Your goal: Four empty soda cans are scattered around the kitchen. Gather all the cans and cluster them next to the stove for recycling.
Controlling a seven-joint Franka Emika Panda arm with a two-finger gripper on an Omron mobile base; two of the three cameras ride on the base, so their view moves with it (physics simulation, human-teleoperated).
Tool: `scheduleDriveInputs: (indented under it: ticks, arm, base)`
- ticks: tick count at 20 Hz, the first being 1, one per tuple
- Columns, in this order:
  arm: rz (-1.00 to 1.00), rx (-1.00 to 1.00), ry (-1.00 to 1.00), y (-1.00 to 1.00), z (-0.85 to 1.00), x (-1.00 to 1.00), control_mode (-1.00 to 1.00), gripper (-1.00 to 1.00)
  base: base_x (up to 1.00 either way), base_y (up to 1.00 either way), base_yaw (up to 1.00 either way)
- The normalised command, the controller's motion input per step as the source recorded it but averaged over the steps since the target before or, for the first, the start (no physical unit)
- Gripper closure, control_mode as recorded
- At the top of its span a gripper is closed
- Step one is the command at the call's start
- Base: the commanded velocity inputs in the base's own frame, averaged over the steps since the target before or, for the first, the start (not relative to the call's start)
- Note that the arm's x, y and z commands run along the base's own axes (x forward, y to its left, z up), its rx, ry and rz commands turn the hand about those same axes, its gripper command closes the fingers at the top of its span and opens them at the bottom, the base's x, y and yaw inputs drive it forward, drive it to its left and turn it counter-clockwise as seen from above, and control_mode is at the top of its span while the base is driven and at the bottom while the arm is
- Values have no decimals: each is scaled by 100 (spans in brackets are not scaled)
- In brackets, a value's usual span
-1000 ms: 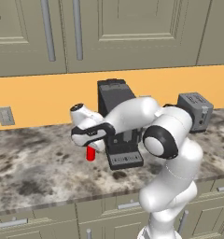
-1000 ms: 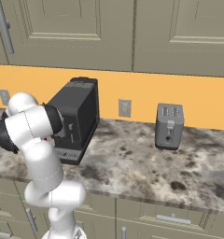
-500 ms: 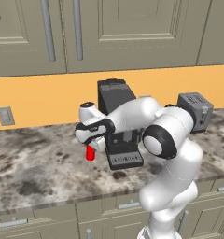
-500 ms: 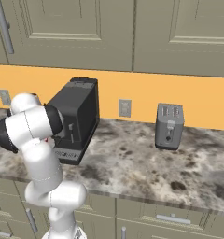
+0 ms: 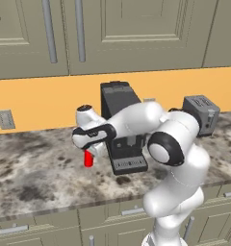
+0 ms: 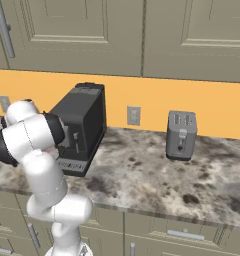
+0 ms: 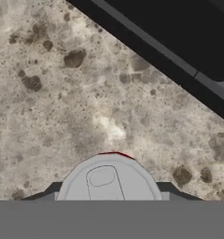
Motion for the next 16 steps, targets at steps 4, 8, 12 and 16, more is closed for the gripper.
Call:
scheduleDriveInputs:
  ticks: [4,8,12,16]
  arm:
    - [8,0,0,23,13,-48,-100,100]
    - [34,-7,0,2,18,-56,-100,100]
    - [50,0,-1,-7,23,-52,-100,100]
    - [48,1,-11,-17,29,-53,-100,100]
  base:
    - [0,0,0]
    - [0,0,0]
    - [0,0,0]
    - [0,0,0]
